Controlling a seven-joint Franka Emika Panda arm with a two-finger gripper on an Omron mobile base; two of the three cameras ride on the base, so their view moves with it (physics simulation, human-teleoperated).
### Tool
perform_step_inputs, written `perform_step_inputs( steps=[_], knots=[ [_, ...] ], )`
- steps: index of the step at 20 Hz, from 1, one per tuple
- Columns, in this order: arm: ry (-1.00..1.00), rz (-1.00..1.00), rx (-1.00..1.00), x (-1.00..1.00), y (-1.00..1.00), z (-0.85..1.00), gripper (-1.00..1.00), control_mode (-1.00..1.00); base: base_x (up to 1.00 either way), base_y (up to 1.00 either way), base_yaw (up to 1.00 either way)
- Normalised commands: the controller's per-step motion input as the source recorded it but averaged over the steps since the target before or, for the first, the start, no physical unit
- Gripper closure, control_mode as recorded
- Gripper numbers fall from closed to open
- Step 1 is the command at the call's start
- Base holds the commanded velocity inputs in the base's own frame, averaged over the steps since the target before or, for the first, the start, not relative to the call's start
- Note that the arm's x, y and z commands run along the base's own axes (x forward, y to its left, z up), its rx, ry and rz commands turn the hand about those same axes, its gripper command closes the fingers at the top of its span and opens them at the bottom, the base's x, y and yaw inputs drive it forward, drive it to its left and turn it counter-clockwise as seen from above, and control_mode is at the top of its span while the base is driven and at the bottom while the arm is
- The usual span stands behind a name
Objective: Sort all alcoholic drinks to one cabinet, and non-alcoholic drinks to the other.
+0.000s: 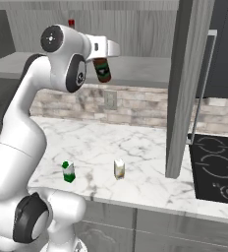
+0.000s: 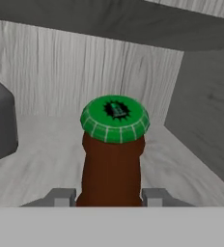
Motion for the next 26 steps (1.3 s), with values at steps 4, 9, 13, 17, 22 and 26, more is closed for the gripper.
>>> perform_step_inputs(
  steps=[4, 9, 13, 17, 22, 26],
  knots=[
    [0.00, 0.00, 0.04, 0.23, 0.00, 0.00, 1.00, -1.00, 0.00, 0.00, 0.00],
    [0.00, 0.00, 0.04, 0.22, 0.00, 0.00, 1.00, -1.00, 0.00, 0.00, 0.00],
    [0.00, 0.00, 0.03, 0.24, 0.00, 0.00, 1.00, -1.00, 0.00, 0.00, 0.00],
    [0.00, 0.00, 0.02, 0.24, 0.00, -0.02, 1.00, -1.00, 0.00, 0.00, 0.00],
    [-0.01, 0.00, 0.00, 0.27, 0.00, -0.05, 1.00, -1.00, 0.00, 0.00, 0.00],
    [-0.01, 0.00, 0.00, 0.29, 0.00, -0.04, 1.00, -1.00, 0.00, 0.00, 0.00]
  ],
)
